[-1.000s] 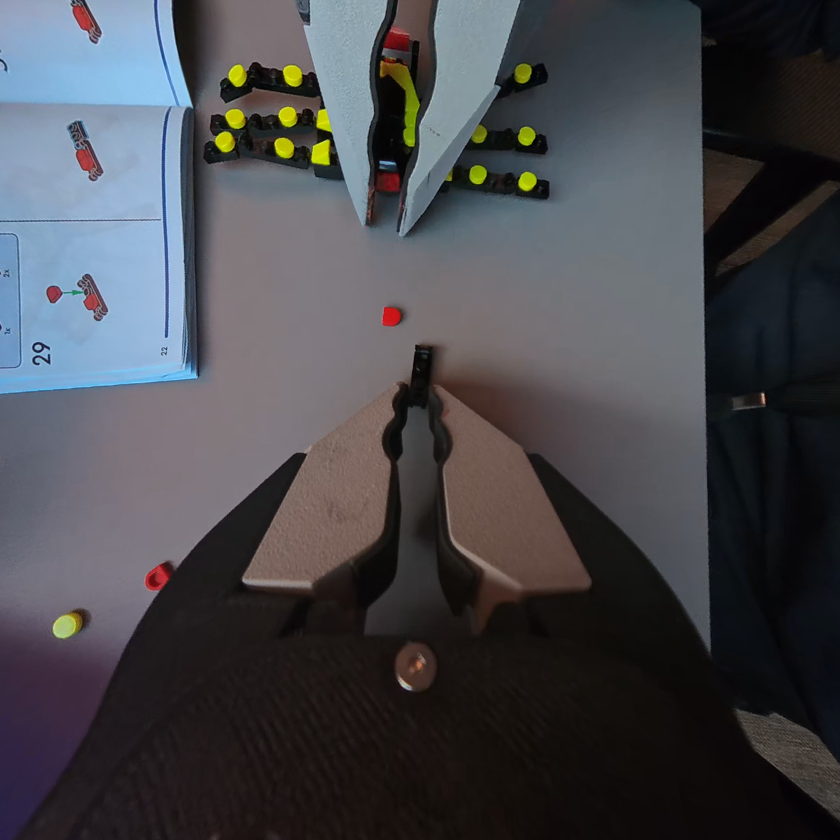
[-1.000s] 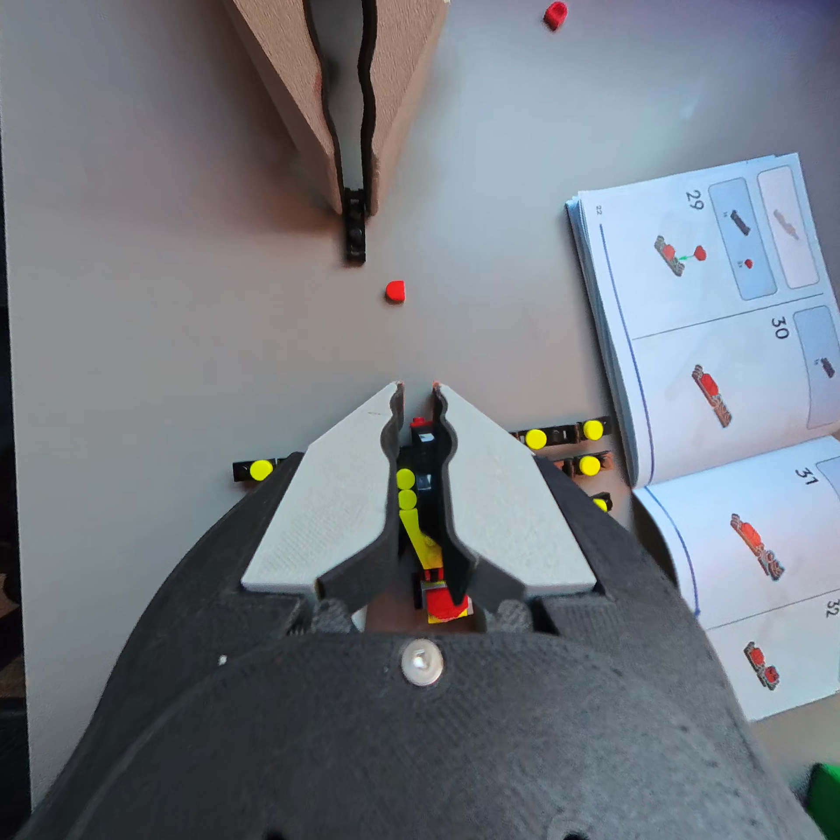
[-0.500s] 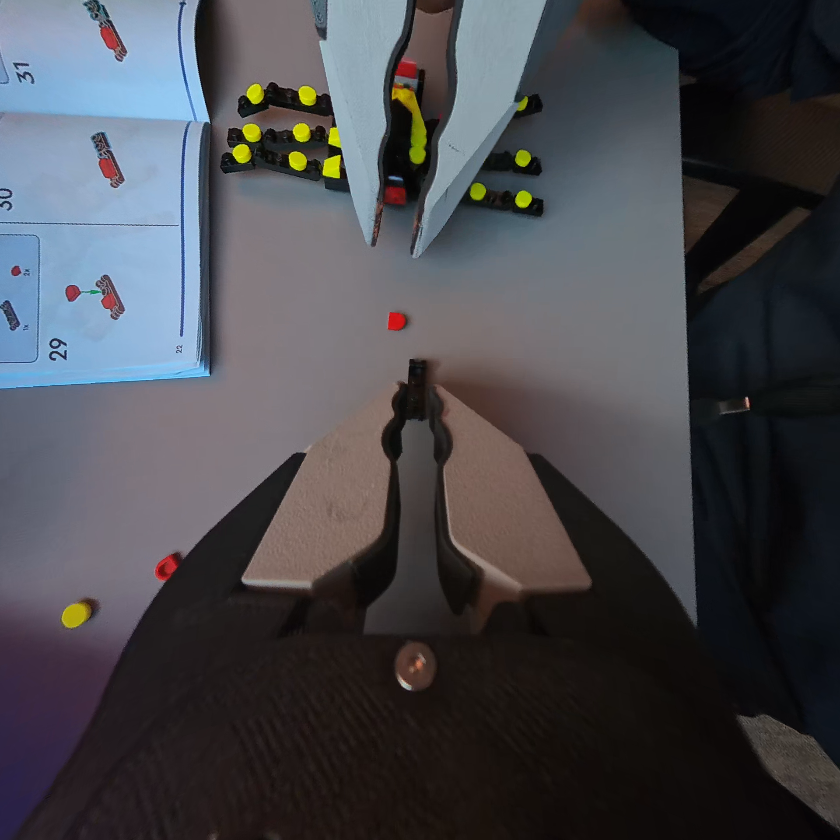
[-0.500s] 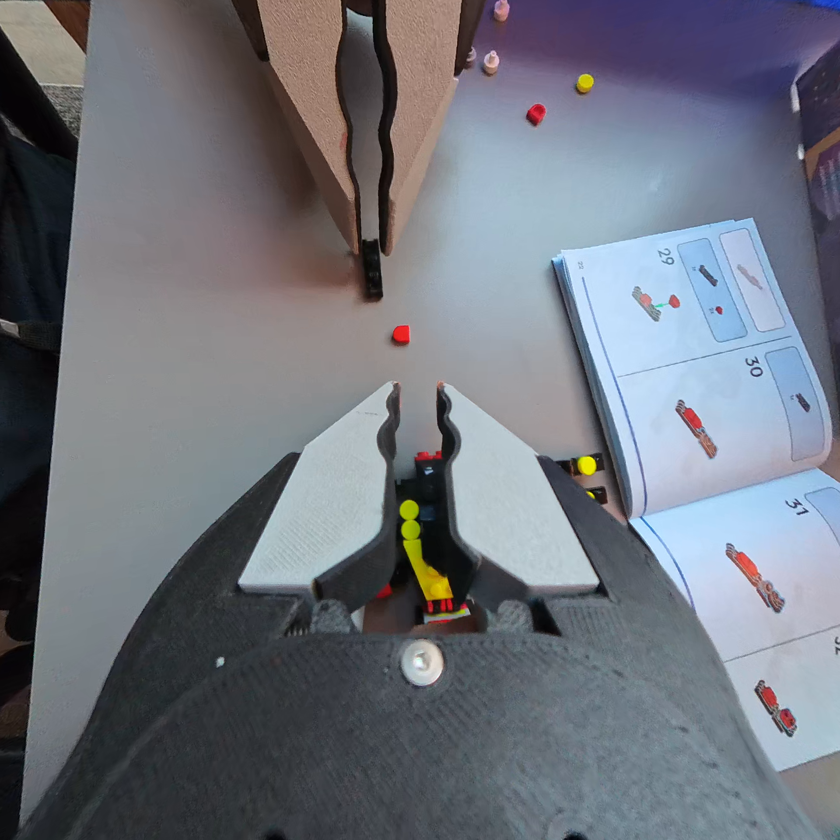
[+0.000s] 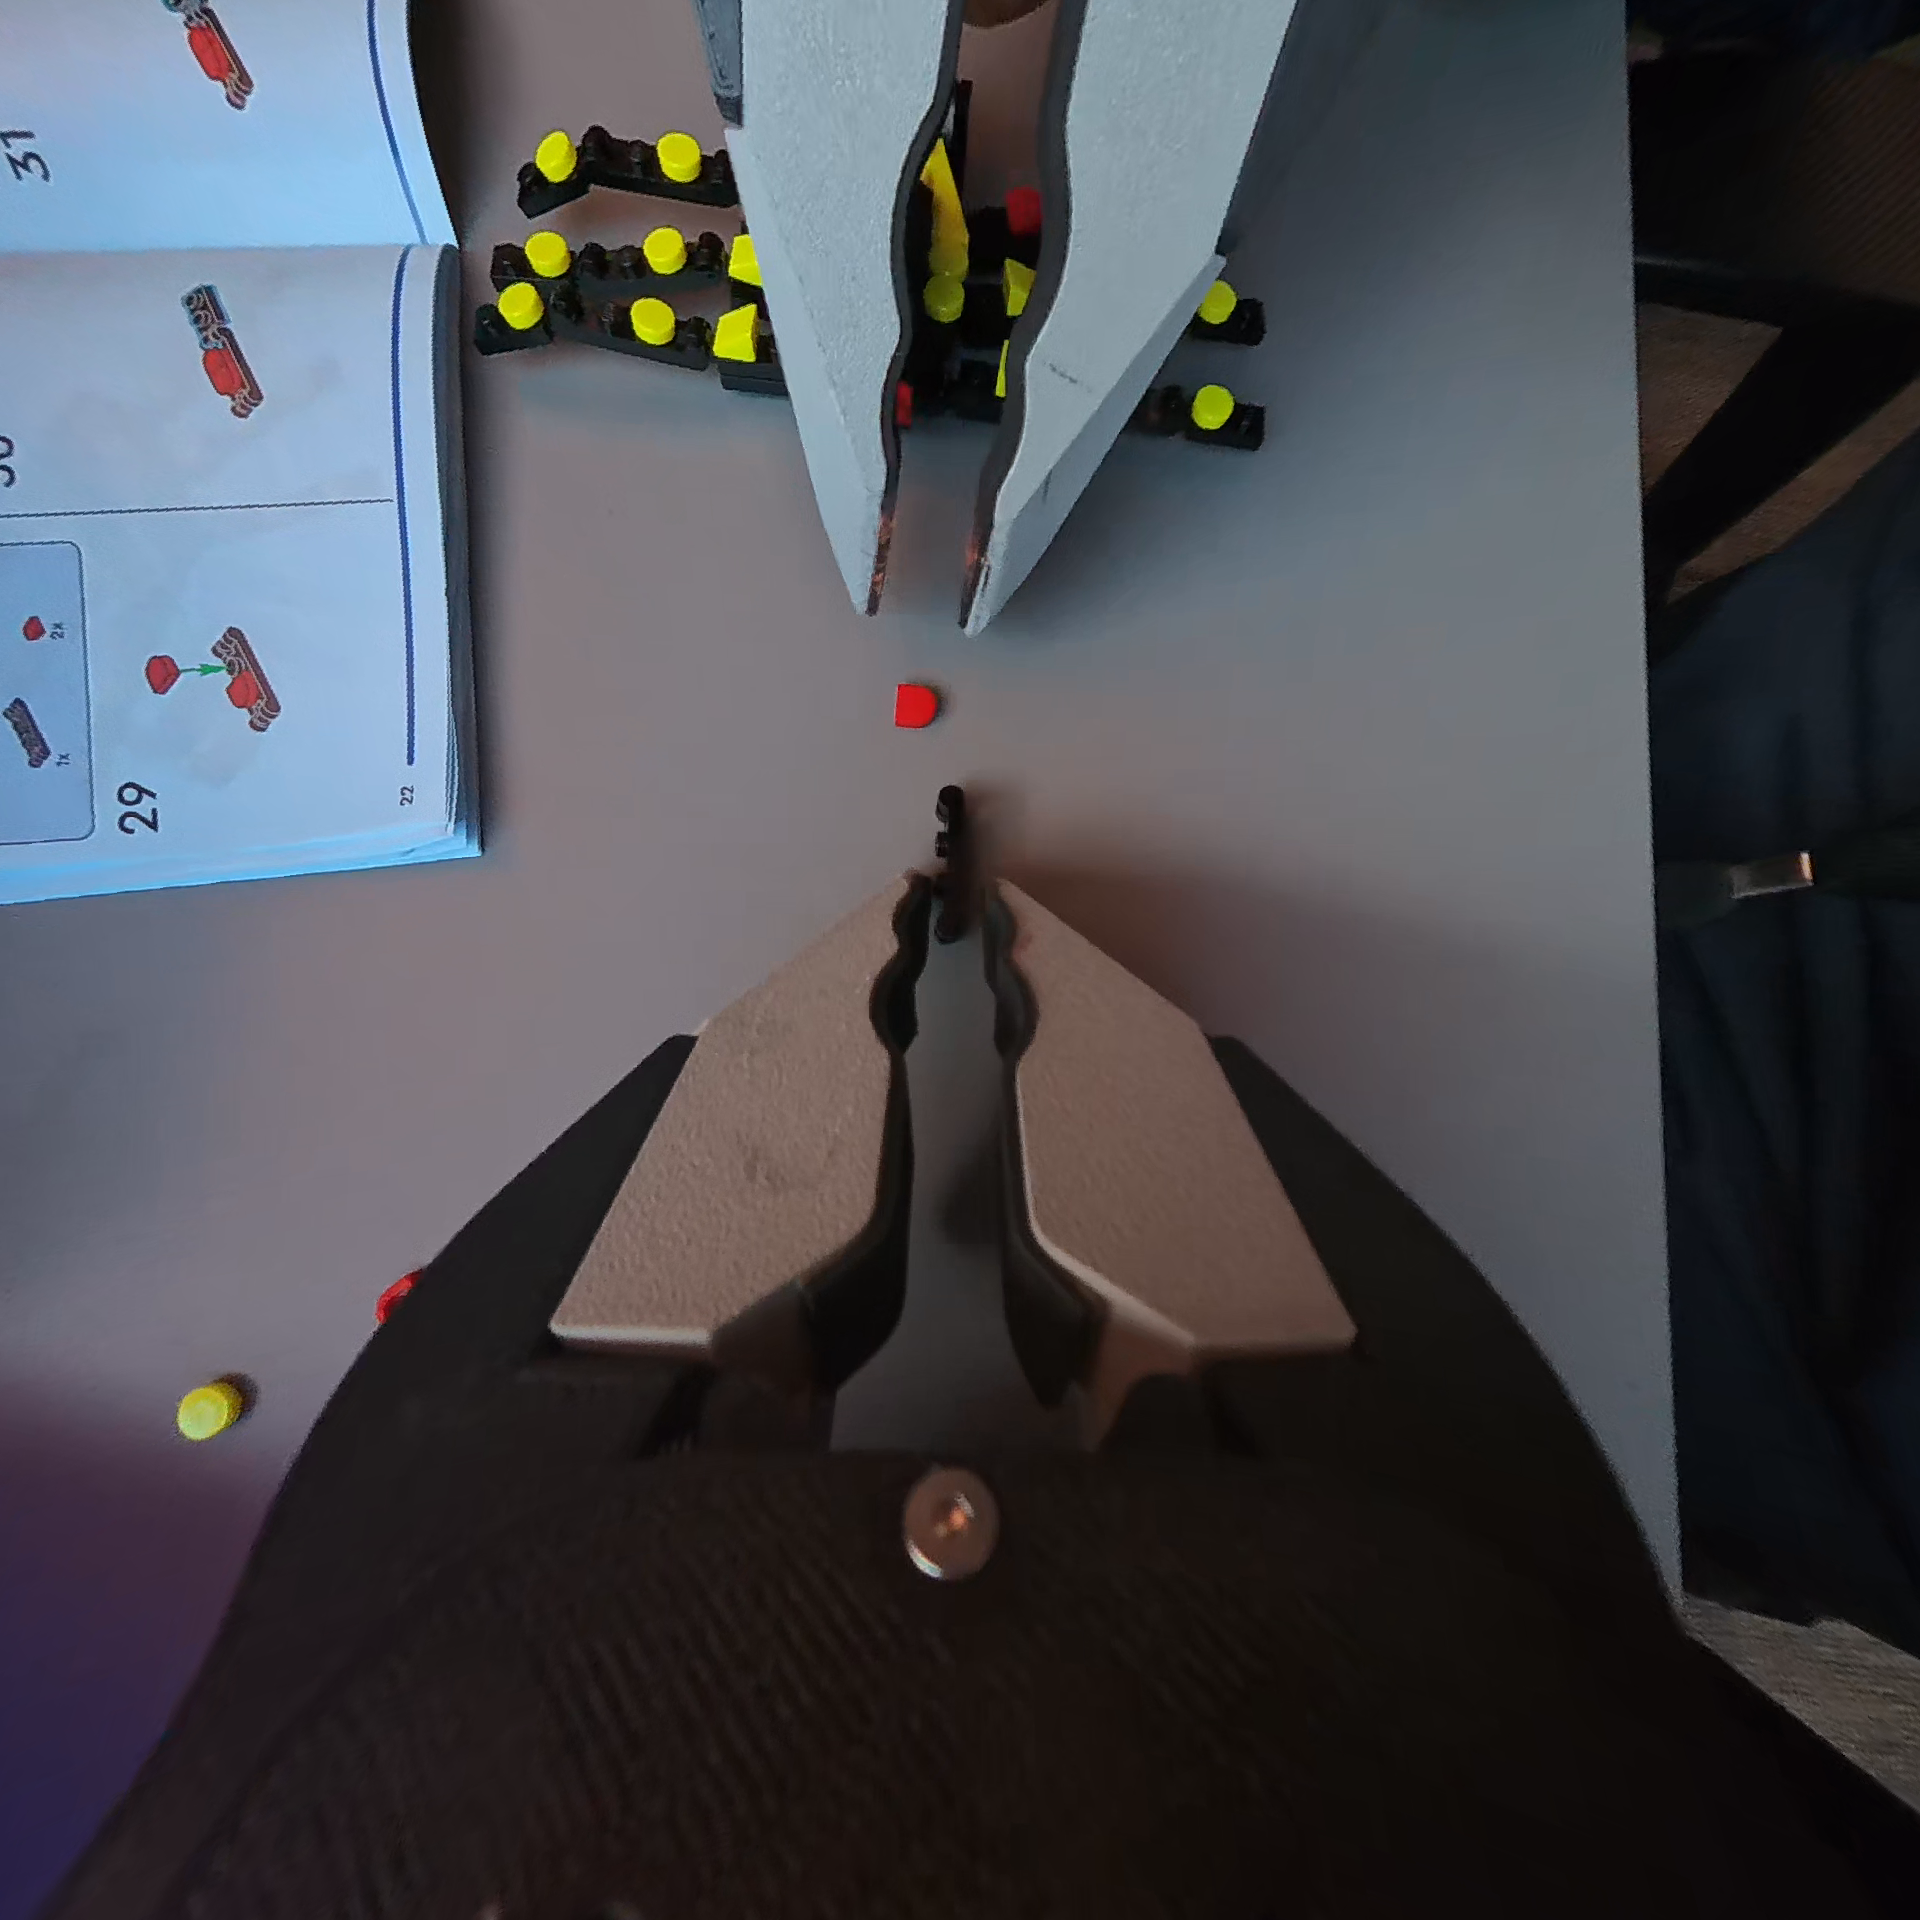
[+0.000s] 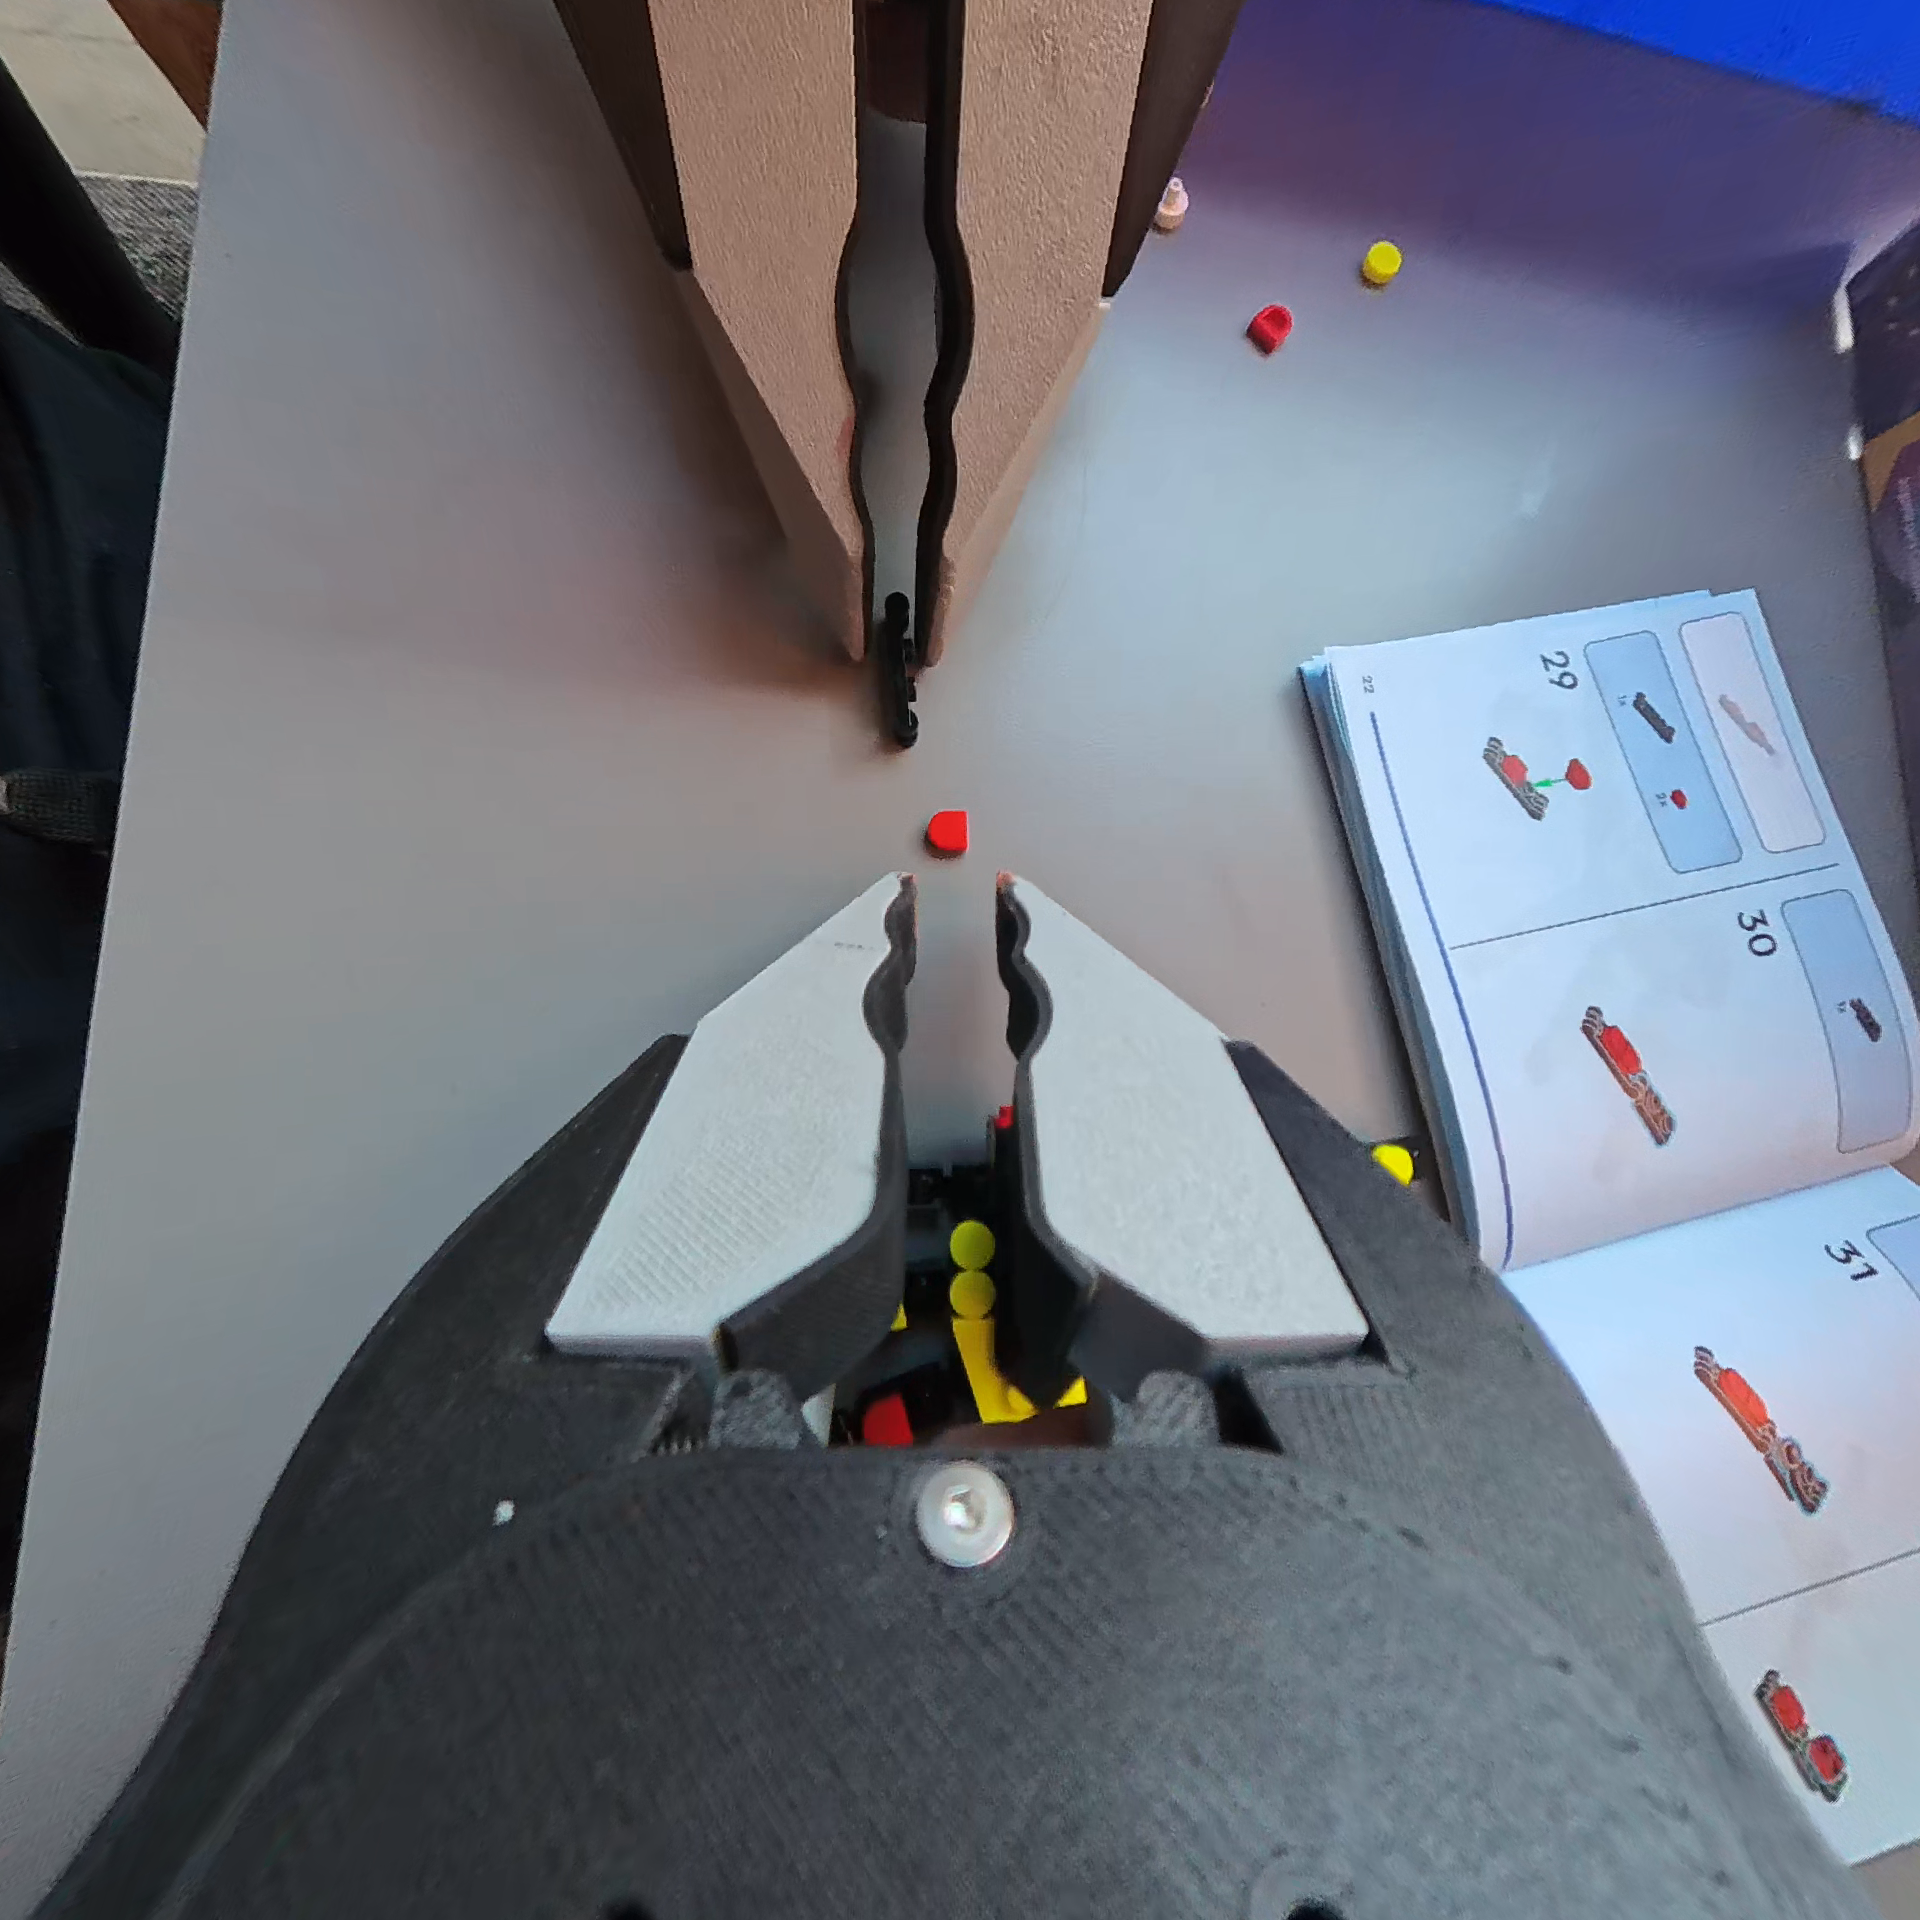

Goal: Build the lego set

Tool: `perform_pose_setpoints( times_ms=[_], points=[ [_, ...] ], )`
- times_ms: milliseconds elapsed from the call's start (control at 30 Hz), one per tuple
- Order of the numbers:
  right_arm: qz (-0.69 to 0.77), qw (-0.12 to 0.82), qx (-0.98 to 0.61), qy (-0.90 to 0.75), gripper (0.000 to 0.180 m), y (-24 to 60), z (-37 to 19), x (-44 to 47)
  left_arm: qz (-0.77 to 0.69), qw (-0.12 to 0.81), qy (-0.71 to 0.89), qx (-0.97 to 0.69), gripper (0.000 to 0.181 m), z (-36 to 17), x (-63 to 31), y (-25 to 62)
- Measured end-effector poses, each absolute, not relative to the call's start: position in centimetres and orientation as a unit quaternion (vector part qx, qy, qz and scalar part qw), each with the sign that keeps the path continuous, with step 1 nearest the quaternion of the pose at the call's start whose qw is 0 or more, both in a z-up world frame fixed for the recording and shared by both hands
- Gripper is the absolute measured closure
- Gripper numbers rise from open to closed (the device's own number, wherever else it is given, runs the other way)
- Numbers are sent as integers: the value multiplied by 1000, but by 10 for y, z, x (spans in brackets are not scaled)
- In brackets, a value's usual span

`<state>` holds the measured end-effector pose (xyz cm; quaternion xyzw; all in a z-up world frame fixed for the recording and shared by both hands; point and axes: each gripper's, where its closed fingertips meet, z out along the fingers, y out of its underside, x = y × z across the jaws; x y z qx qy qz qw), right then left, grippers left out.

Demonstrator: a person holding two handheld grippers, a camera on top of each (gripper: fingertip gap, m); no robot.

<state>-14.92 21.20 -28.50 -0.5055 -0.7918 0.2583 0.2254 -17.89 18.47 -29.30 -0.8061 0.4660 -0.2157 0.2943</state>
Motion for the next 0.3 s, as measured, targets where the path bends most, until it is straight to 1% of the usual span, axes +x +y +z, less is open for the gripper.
perform_pose_setpoints(
  times_ms=[133, 300],
  points=[
    [261, 242, -494, -793, 167, 209, -278, -152, -206, 294, 466, -809, 165, -293, -183, 186],
    [269, 250, -483, -795, 166, 201, -275, -156, -197, 296, 470, -808, 167, -293, -186, 188]
  ],
)
